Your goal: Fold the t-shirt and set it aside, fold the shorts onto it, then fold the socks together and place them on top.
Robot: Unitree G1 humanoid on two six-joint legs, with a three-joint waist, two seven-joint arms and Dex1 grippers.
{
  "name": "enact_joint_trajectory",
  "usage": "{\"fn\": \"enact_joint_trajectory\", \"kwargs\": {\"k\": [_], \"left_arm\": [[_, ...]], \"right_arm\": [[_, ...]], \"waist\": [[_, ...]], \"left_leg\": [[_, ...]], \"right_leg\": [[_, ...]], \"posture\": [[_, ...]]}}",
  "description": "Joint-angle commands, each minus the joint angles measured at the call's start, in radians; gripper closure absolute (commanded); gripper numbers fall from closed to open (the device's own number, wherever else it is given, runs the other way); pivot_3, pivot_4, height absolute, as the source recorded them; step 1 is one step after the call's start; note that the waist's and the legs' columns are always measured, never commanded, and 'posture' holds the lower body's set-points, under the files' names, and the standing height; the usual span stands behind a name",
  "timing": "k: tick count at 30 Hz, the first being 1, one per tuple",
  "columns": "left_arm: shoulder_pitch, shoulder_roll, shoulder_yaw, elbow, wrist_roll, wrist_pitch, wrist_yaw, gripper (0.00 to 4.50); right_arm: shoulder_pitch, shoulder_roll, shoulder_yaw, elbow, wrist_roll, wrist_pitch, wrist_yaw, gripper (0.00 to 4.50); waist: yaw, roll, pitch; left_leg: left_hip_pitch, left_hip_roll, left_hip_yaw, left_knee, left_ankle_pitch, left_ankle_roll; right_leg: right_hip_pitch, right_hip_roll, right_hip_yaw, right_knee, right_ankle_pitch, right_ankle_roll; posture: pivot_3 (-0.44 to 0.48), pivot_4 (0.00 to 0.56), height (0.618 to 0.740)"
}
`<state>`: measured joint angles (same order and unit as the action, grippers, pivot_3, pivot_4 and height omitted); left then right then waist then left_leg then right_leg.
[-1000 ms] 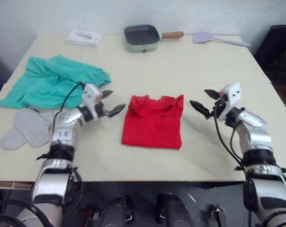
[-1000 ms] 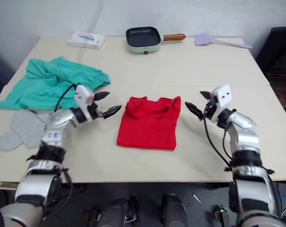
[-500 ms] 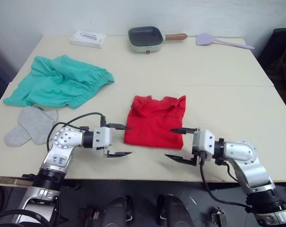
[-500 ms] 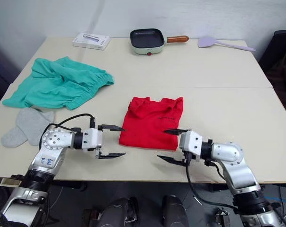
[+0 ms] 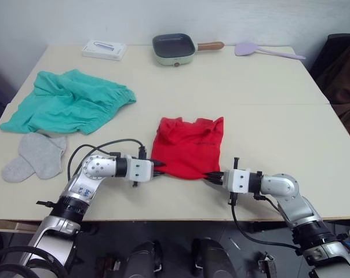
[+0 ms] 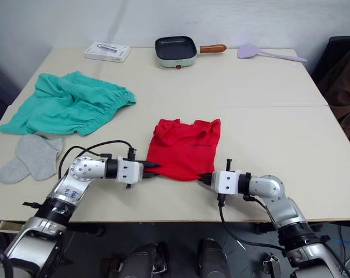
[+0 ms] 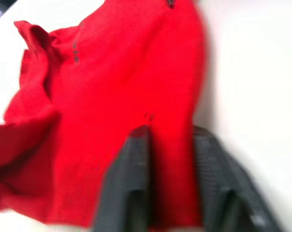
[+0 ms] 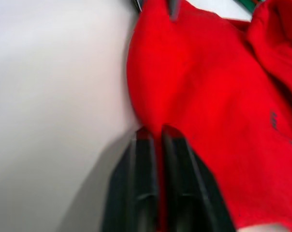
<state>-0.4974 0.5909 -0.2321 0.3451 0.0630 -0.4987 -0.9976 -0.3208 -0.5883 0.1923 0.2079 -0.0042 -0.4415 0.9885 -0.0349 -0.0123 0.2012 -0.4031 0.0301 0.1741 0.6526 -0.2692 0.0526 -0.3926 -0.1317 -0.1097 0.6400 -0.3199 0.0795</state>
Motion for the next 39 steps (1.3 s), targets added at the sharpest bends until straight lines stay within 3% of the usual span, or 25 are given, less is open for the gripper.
{"fn": "enact_joint_trajectory", "kwargs": {"k": [1,8,13,19,20,23,26,29,31,33,37,39], "left_arm": [[0.077,0.037,-0.009,-0.09,-0.049,0.038,-0.057,4.46],[0.318,0.115,0.036,-0.462,-0.108,0.186,-0.022,4.46],[0.394,0.157,0.094,-0.549,-0.113,0.241,0.018,4.46],[0.458,0.203,0.116,-0.633,-0.163,0.36,0.002,4.46],[0.461,0.213,0.113,-0.641,-0.168,0.383,-0.006,3.94],[0.464,0.213,0.106,-0.648,-0.137,0.35,0.013,3.13],[0.467,0.203,0.148,-0.655,-0.181,0.343,0.028,2.15],[0.47,0.184,0.23,-0.689,-0.371,0.439,0.012,2.14],[0.471,0.181,0.259,-0.706,-0.459,0.493,-0.007,2.14],[0.463,0.176,0.269,-0.706,-0.493,0.524,-0.014,2.71],[0.4,0.148,0.233,-0.639,-0.432,0.507,-0.003,4.05],[0.364,0.12,0.194,-0.578,-0.377,0.475,0.004,4.47]], "right_arm": [[0.011,-0.028,-0.006,-0.007,0.02,-0.016,0.018,4.5],[0.148,-0.124,-0.015,-0.189,0.121,0.003,0.103,4.5],[0.27,-0.167,-0.025,-0.331,0.153,0.066,0.101,4.5],[0.318,-0.165,-0.026,-0.358,0.127,0.072,0.067,4.5],[0.316,-0.155,-0.029,-0.355,0.128,0.075,0.054,4.5],[0.309,-0.138,-0.039,-0.345,0.178,0.098,0.049,4.5],[0.33,-0.168,-0.045,-0.385,0.281,0.147,0.115,3.69],[0.352,-0.215,-0.074,-0.48,0.43,0.272,0.169,2.75],[0.342,-0.241,-0.113,-0.559,0.583,0.429,0.161,2.75],[0.295,-0.247,-0.143,-0.593,0.671,0.53,0.145,3.1],[0.145,-0.194,-0.127,-0.526,0.646,0.603,0.126,4.49],[0.086,-0.157,-0.07,-0.441,0.536,0.53,0.156,4.5]], "waist": [[0.001,0.0,0.0],[0.008,0.0,0.0],[0.009,0.0,0.0],[0.008,0.0,0.0],[0.008,0.0,0.0],[0.008,0.0,0.0],[0.009,0.0,0.0],[0.011,0.0,0.0],[0.011,0.0,0.0],[0.007,0.0,0.0],[0.009,0.0,0.0],[0.012,-0.001,0.0]], "left_leg": [[0.0,0.0,0.0,0.0,0.0,0.0],[-0.001,0.0,-0.001,-0.002,-0.001,-0.001],[-0.001,0.0,-0.003,-0.002,-0.005,-0.005],[0.0,0.0,-0.003,-0.004,-0.004,-0.007],[-0.001,0.0,-0.003,-0.004,-0.004,-0.007],[-0.001,0.0,-0.003,-0.004,-0.004,-0.007],[-0.001,0.0,-0.003,-0.004,-0.004,-0.007],[-0.001,0.0,-0.003,-0.004,-0.004,-0.007],[-0.001,0.0,-0.004,-0.003,-0.004,-0.006],[-0.001,0.0,-0.005,-0.003,-0.003,-0.005],[0.0,0.0,-0.005,-0.003,-0.003,-0.007],[0.0,0.0,-0.005,-0.003,-0.003,-0.007]], "right_leg": [[0.0,0.0,0.0,0.0,0.0,0.0],[0.0,0.0,0.0,-0.001,-0.002,-0.004],[0.001,-0.001,-0.001,-0.002,-0.002,-0.003],[0.0,-0.001,-0.001,-0.003,-0.002,-0.003],[0.0,-0.001,-0.001,-0.002,-0.002,-0.003],[0.0,0.0,-0.001,-0.003,-0.002,-0.003],[0.0,-0.001,-0.001,-0.003,-0.002,-0.003],[0.0,-0.001,-0.001,-0.003,-0.002,-0.003],[0.0,-0.001,-0.001,-0.003,-0.002,-0.003],[0.001,-0.001,-0.001,-0.003,-0.002,-0.003],[0.001,0.0,-0.002,-0.003,-0.002,-0.003],[0.001,0.0,-0.003,-0.003,-0.002,-0.003]], "posture": [[0.0,0.15,0.74],[0.0,0.15,0.74],[0.0,0.15,0.74],[0.0,0.15,0.74],[0.0,0.15,0.74],[0.0,0.15,0.74],[0.0,0.15,0.74],[0.0,0.15,0.74],[0.0,0.15,0.74],[0.0,0.15,0.74],[0.0,0.15,0.74],[0.0,0.15,0.74]]}}
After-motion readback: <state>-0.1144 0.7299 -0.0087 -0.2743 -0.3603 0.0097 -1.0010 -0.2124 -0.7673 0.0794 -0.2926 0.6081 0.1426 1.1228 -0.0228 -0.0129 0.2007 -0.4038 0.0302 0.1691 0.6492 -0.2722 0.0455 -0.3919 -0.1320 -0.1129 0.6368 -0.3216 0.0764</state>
